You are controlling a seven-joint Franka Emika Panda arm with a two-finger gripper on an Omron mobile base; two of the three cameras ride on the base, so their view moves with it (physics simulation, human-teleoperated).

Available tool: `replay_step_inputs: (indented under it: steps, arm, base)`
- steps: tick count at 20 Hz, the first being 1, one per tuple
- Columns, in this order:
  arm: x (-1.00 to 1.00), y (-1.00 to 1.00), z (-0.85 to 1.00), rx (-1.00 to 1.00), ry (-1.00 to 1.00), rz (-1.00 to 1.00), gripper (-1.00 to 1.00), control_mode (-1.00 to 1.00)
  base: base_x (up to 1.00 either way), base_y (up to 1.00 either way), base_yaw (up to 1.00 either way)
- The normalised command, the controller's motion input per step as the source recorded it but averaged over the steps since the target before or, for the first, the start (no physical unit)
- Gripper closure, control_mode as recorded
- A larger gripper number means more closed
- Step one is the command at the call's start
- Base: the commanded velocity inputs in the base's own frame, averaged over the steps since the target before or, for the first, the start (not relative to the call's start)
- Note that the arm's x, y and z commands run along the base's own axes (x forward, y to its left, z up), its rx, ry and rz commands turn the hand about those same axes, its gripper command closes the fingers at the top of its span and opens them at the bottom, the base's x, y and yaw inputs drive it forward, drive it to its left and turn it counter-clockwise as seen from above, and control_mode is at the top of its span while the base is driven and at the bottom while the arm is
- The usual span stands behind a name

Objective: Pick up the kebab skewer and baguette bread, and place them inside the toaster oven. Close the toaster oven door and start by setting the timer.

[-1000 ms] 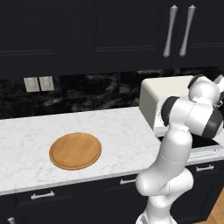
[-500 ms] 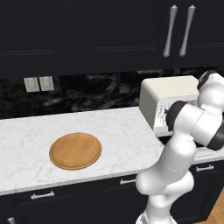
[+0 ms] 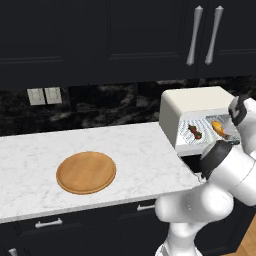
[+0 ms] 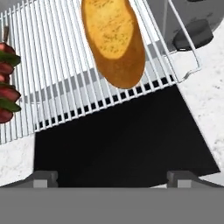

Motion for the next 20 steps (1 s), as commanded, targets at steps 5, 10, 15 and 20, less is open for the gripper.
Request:
replay_step_inputs:
  steps: [5, 10, 15, 20]
  arm:
    - [-0.01, 0.26, -0.47, -0.05, 0.13, -0.24, -1.00, -1.00]
    - [-0.01, 0.19, -0.54, -0.09, 0.08, -0.17, -1.00, -1.00]
    - [0.18, 0.00, -0.05, -0.04, 0.00, -0.08, -1.00, -1.00]
    - [0.14, -0.05, 0.00, 0.00, 0.00, -0.08, -1.00, -1.00]
  base:
    - [0.00, 0.00, 0.00]
    - [0.00, 0.00, 0.00]
    - [0.00, 0.00, 0.00]
    - [0.00, 0.00, 0.00]
